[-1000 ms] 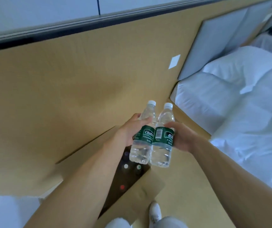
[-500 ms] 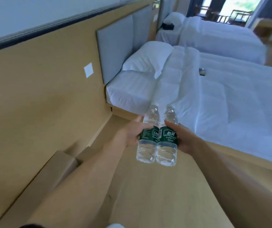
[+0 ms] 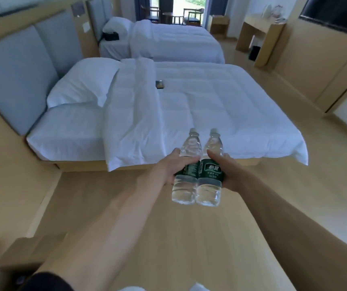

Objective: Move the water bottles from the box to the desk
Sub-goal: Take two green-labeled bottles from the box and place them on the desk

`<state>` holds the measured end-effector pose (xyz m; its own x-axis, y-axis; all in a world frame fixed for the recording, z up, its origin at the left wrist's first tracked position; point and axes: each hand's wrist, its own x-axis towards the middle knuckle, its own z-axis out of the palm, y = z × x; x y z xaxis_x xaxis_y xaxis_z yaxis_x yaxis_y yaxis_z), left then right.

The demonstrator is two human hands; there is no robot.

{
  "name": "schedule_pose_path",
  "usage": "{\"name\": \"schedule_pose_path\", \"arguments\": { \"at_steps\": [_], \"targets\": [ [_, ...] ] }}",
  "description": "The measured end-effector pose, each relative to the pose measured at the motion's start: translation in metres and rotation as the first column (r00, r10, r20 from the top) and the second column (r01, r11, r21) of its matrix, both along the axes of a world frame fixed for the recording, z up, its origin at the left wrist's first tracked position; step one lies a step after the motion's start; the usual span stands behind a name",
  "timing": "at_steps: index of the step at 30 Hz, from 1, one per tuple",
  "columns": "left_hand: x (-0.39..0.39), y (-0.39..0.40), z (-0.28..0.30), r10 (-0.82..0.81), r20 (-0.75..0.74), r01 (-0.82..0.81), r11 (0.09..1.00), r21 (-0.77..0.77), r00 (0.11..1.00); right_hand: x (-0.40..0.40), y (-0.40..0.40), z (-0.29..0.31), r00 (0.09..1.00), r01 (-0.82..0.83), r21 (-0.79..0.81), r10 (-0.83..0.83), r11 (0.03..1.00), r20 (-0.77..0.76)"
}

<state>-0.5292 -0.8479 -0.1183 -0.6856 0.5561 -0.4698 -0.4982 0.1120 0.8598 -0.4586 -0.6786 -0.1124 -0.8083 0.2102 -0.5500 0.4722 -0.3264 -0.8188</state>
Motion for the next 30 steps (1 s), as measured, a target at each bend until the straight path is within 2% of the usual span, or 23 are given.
{"name": "schedule_pose_path", "arguments": {
  "at_steps": [3,6,8,13,18,24,28,30],
  "targets": [
    [0.007,0.053,0.009,-0.112,0.003,0.112,0.994,0.017,0.994,0.022,0.044,0.003,0.998,0.068,0.006,-0.068,0.998,0.008],
    [0.011,0.095,0.014,-0.297,0.072,0.29,0.952,0.098,0.952,0.043,0.082,0.005,0.989,0.149,-0.044,-0.149,0.988,-0.004],
    [0.008,0.12,0.013,-0.362,0.107,0.352,0.93,0.106,0.926,0.056,0.106,0.005,0.982,0.19,-0.077,-0.191,0.979,0.003],
    [0.0,0.184,0.008,-0.491,-0.009,0.49,0.871,-0.034,0.871,0.085,0.159,0.006,0.97,0.237,-0.164,-0.242,0.957,-0.007],
    [-0.01,0.253,0.003,-0.573,-0.048,0.568,0.818,-0.09,0.818,0.091,0.207,-0.002,0.927,0.365,-0.146,-0.373,0.92,-0.034],
    [-0.039,0.329,-0.007,-0.621,-0.041,0.622,0.782,0.033,0.783,0.068,0.263,-0.007,0.865,0.491,-0.092,-0.498,0.866,-0.062],
    [-0.068,0.381,0.002,-0.7,-0.011,0.699,0.714,0.041,0.714,0.048,0.3,0.001,0.803,0.59,-0.033,-0.591,0.807,-0.078],
    [-0.078,0.404,0.012,-0.784,0.012,0.783,0.62,0.052,0.62,0.043,0.315,0.004,0.765,0.641,-0.002,-0.639,0.768,-0.087]
  ]
}}
